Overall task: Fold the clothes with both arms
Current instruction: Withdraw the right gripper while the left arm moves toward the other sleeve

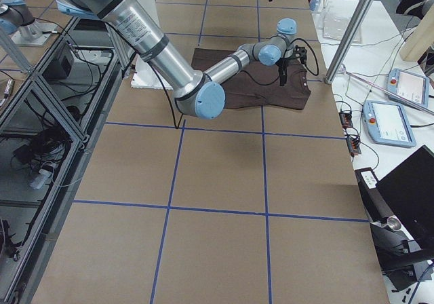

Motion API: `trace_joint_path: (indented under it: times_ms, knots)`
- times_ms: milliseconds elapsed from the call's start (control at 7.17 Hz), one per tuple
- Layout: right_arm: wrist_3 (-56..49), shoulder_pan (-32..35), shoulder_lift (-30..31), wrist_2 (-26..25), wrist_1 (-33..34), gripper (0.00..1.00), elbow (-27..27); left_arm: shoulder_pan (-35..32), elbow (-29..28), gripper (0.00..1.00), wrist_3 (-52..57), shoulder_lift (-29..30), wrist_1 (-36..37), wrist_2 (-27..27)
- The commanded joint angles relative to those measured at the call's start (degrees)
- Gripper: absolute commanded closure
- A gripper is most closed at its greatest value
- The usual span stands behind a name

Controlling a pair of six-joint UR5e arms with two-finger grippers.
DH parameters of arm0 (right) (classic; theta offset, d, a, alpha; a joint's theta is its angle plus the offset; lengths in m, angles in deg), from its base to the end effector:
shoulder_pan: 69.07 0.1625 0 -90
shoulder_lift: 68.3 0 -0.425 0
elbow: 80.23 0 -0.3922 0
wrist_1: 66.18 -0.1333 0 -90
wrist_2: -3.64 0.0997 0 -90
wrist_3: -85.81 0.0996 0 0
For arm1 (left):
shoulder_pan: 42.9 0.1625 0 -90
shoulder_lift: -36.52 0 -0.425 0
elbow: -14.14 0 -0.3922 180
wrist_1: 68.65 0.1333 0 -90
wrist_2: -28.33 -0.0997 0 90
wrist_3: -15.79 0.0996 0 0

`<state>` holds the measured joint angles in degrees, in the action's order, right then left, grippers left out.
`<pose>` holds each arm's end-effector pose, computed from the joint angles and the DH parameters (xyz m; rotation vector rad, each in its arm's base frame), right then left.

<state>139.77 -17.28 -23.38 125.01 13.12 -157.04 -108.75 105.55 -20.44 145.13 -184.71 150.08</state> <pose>-0.4091 -0.6514 0.2505 0.1263 -0.8822 0.0530 0.1857 -0.6119 0.4179 0.4126 0.8445 0.0277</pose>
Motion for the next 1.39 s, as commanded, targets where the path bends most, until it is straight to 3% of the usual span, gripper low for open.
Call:
trace_joint_path:
  times_ms: [0, 139, 279, 418, 837, 1255]
  knots:
    - [-2.96, 3.82, 6.48, 2.11, 12.65, 0.00, -11.30, 8.24, -0.62, 0.00, -17.83, 2.13, -5.99, -6.76]
    - [-11.16, 4.62, 7.80, 2.37, 20.47, 0.00, -15.43, 12.19, -2.01, 0.00, -24.43, 3.01, -8.19, -12.45]
    - [-19.24, 6.55, 8.59, 2.46, 24.20, 0.00, -16.87, 15.62, -5.07, 0.00, -27.46, 5.11, -8.91, -17.56]
    - [-20.45, 6.83, 10.95, 3.33, 23.89, 0.00, -17.58, 17.05, -9.36, 0.00, -27.66, 7.82, -9.01, -21.17]
    - [-19.94, 6.57, 12.64, 5.71, 22.13, 0.00, -17.67, 17.50, -18.17, 0.04, -27.75, 9.69, -16.29, -23.93]
    - [-19.85, 6.39, 14.13, 5.45, 18.28, 0.00, -17.15, 20.05, -18.72, 0.07, -28.02, 9.87, -16.48, -24.02]
